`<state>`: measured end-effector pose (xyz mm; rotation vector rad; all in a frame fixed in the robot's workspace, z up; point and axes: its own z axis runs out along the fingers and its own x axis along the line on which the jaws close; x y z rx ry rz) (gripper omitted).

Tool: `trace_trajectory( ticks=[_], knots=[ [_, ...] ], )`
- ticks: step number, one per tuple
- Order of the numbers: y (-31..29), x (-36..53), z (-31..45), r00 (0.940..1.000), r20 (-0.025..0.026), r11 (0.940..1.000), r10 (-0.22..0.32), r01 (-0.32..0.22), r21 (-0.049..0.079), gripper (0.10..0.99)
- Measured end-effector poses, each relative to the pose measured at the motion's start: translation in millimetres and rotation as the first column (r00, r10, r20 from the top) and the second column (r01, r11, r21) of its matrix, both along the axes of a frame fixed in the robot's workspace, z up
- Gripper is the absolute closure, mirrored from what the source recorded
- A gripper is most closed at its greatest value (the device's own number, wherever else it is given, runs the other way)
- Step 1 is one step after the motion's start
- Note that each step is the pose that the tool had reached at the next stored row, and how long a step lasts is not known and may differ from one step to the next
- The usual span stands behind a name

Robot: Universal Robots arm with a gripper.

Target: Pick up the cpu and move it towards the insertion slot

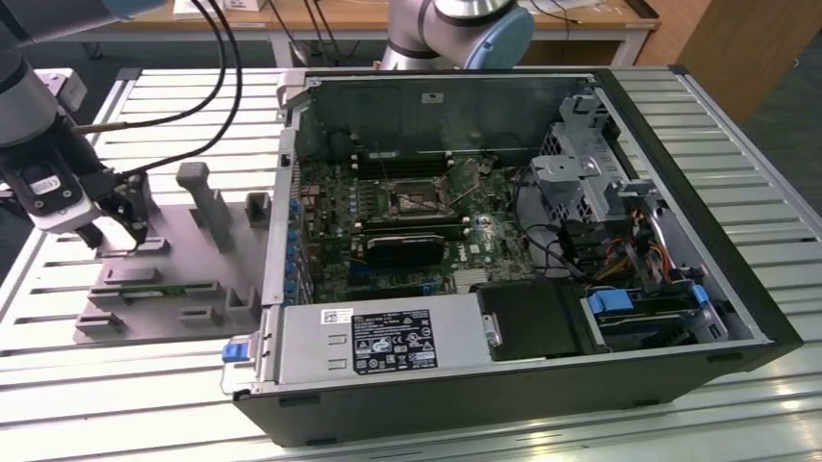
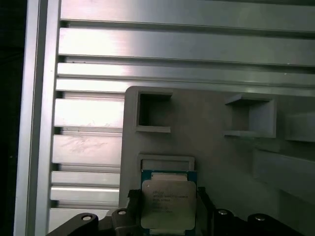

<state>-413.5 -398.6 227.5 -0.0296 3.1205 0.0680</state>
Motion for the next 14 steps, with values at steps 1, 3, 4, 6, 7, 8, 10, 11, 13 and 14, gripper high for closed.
trace_trajectory(
  ticks=[1,3,4,6,7,8,10,11,13,14],
  knots=[
    [0.0,0.0,2.6,1.0,0.0,1.0,0.0,0.0,0.0,0.549],
    [0.0,0.0,7.4,1.0,0.0,1.0,0.0,0.0,0.0,0.549],
    [0.0,0.0,9.5,1.0,0.0,1.0,0.0,0.0,0.0,0.549],
    [0.0,0.0,14.3,1.0,0.0001,1.0,0.0,0.0,0.0,0.549],
    [0.0,0.0,16.8,1.0,0.0001,1.0,0.0,0.0,0.0,0.549],
    [0.0,0.0,19.2,1.0,0.0001,1.0,0.0,0.0,0.0,0.549],
    [0.0,0.0,24.3,1.0,0.0002,1.0,0.0,0.0,0.0,0.549],
    [0.0,0.0,26.9,1.0,0.0003,1.0,0.0,0.0,0.0,0.549],
    [0.0,0.0,32.1,1.0,0.0002,1.0,0.0,0.0,0.0,0.549],
    [0.0,0.0,34.9,1.0,0.0003,1.0,0.0,0.0,0.0,0.549]
  ],
)
